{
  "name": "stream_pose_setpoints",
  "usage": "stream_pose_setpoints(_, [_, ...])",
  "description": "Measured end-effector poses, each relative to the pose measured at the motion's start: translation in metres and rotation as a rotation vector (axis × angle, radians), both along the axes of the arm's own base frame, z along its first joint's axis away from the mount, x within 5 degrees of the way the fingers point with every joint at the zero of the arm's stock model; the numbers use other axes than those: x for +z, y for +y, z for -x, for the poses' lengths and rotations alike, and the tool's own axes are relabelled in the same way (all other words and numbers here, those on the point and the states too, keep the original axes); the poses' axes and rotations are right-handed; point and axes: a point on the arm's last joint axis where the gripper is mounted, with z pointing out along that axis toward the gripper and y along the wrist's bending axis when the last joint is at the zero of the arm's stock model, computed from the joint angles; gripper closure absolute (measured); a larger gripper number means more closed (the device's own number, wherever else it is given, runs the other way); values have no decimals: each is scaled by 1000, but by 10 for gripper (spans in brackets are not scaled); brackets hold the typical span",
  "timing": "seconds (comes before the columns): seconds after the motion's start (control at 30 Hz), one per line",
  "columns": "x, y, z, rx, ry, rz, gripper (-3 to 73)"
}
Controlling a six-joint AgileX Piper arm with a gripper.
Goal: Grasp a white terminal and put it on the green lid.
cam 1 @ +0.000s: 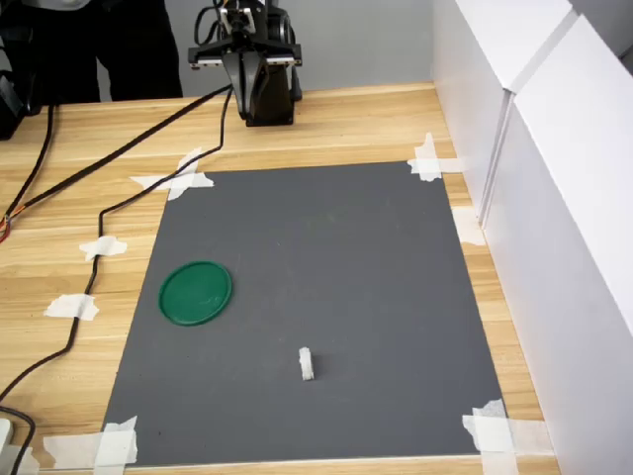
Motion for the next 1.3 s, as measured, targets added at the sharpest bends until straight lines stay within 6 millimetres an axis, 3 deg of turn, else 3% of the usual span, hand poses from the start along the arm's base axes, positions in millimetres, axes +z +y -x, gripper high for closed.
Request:
stream_pose_setpoints(0.1, [7, 0, -3, 0, 21, 0, 711])
stream_pose_setpoints(0.27, [36, 0, -11, 1, 82, 1, 711])
stream_pose_setpoints(0.53, [80, 1, -41, 5, 311, 4, 711])
stream_pose_setpoints(0.77, [107, 1, -88, 7, 541, 14, 711])
stream_pose_setpoints(1.0, [133, 2, -147, 21, 632, 36, 711])
stream_pose_setpoints(1.3, [141, 8, -202, 193, 843, 135, 693])
